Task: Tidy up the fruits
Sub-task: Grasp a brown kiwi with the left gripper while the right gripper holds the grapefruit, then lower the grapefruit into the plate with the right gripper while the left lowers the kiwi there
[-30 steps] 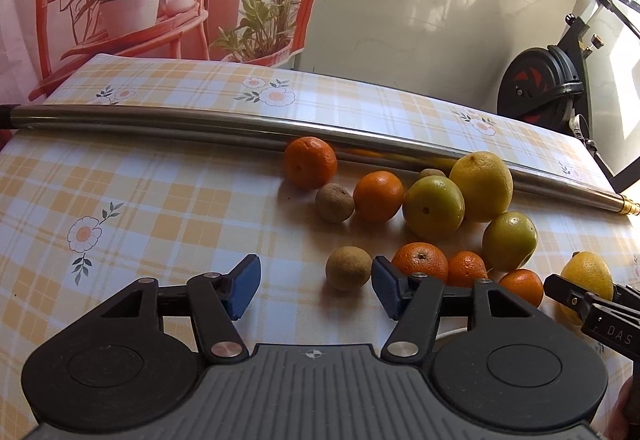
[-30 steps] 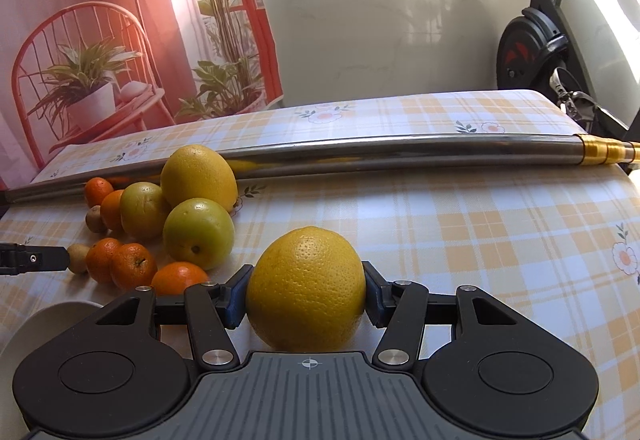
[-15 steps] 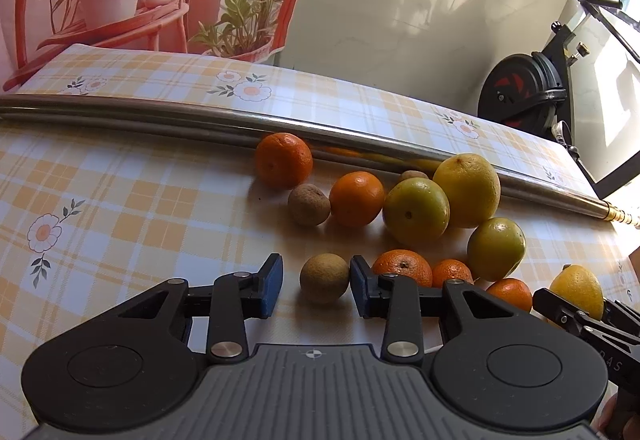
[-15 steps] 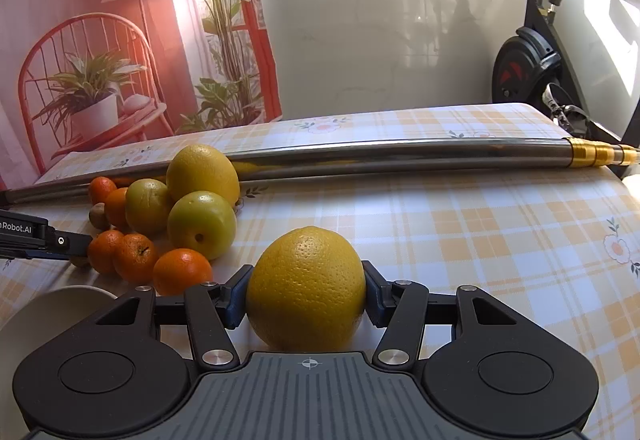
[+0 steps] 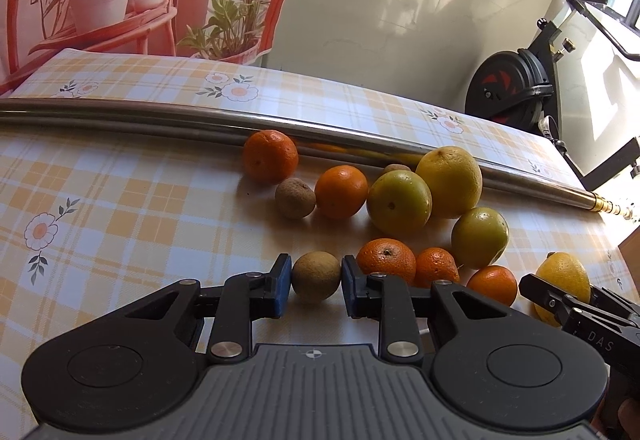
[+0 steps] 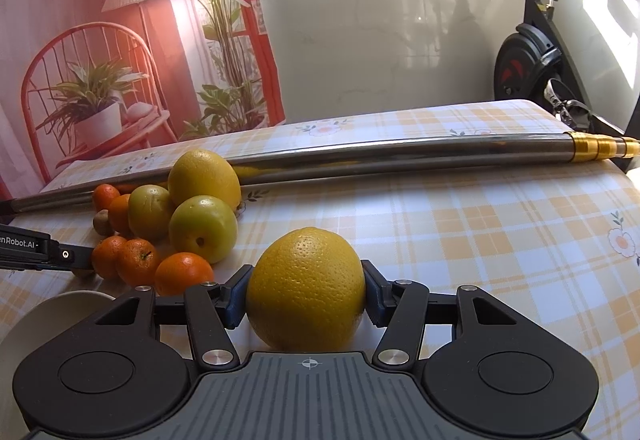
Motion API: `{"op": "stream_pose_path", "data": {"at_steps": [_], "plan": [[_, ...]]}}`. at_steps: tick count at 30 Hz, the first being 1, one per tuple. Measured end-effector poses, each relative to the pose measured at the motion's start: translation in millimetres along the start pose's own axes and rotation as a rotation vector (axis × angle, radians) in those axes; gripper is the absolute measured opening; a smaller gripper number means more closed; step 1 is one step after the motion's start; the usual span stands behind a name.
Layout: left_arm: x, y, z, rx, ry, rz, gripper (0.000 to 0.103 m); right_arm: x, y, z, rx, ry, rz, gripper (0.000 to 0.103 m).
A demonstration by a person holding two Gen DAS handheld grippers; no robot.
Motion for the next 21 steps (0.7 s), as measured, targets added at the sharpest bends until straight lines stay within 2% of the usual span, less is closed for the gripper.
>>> {"op": "stream_pose_path", "data": {"at_steps": [10, 17, 21], "plan": [[-43.3, -5.7, -0.3, 0.008, 0.007, 0.057, 0.028, -0.1, 0.0, 0.2, -0.001, 0.0, 0.0, 0.052], [-73.2, -24.5, 3.8, 0.056, -0.024, 0.059, 0.028, -2.9, -1.1, -3.5, -0.006, -0.013, -0.026, 0.051], [-85.6, -39.4, 3.7, 0.055, -0.049, 0.044, 0.028, -20.6, 1.9, -12.2, 0.013, 0.006, -0.017, 0.051]]}}
Point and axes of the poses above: each gripper's, at about its wrist camera, not at the fingertips, and x roughly the way its jaws point, z to its right, y to its top, the point moved 10 cm from there along x, roughly the way its jaws point, and after that the axes turned 5 degrees about y, right-handed, at the moved point
